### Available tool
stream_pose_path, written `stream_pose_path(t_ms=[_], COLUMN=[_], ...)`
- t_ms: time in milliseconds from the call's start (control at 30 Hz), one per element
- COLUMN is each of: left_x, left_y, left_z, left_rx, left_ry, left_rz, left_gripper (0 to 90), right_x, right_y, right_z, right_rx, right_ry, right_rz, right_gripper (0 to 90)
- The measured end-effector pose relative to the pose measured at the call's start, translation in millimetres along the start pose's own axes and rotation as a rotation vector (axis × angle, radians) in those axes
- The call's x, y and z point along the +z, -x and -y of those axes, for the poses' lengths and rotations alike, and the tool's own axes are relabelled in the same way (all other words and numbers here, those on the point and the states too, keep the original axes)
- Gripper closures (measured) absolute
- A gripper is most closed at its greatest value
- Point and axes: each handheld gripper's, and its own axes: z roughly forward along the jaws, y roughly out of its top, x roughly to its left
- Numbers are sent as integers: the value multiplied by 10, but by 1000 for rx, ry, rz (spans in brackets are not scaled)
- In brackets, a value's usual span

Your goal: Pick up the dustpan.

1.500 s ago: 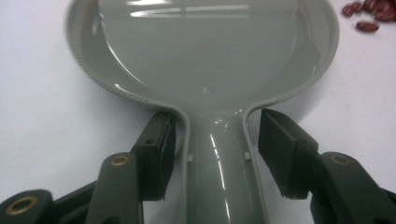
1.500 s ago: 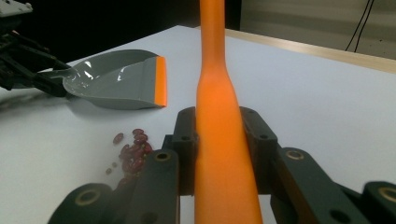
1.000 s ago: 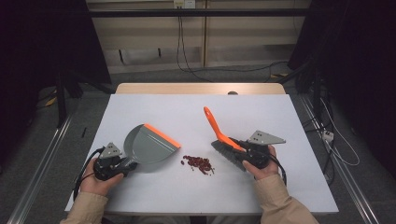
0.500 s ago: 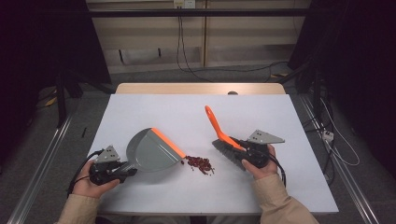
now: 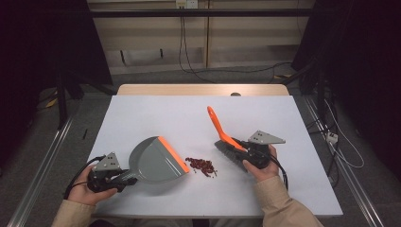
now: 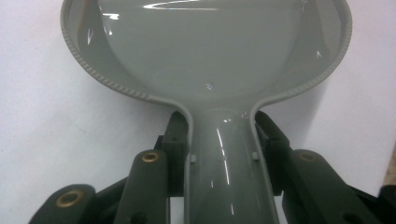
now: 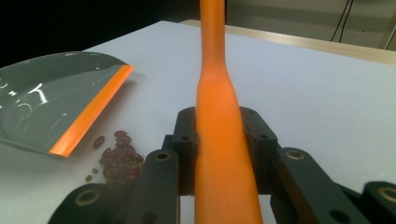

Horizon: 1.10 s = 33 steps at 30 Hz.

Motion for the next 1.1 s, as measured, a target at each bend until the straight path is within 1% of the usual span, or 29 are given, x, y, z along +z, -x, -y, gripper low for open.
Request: stream_pose_path(t_ms=[33,67,133,367,433,467,500,600,700,733,833,867,900,933,967,1033,1100], left_x=[6,3,-1,-23,-25,-20,-16,-15,-13,-11,0,8,12,23,23,22,23], left_y=[3,0,-4,-19,-26,-22,-17,-8,-9,-6,1,1,8,6,8,3,-4], left_z=[13,21,39,65,68,72,76,75,81,83,84,84,83,85,84,84,87], left_rx=[-6,-5,-15,-11,7,-2,-7,6,8,13,20,22,24,23,23,26,31], left_ry=[8,2,4,-2,-10,-9,-8,-16,-23,-27,-35,-36,-45,-40,-44,-46,-44], left_rz=[4,10,15,18,10,23,22,31,40,35,48,56,48,62,54,56,71], left_gripper=[641,641,641,641,641,641,641,641,641,640,640,640,640,640,640,640,640], right_x=[4,6,14,43,49,51,55,66,87,96,126,138,148,159,166,175,179], right_y=[3,4,9,11,14,18,19,20,13,10,-6,-10,-14,-16,-23,-29,-34], right_z=[0,0,4,-1,0,2,3,6,10,13,18,23,27,30,33,32,31], right_rx=[3,1,5,-1,0,-4,0,2,-8,-11,-26,-30,-27,-29,-31,-36,-38], right_ry=[1,-3,-4,-12,-13,-17,-18,-21,-34,-35,-53,-56,-62,-69,-75,-72,-74], right_rz=[-2,3,3,11,16,20,22,27,40,40,52,53,55,54,53,48,48], right_gripper=[708,708,708,708,708,708,709,708,709,708,708,708,708,708,708,708,708])
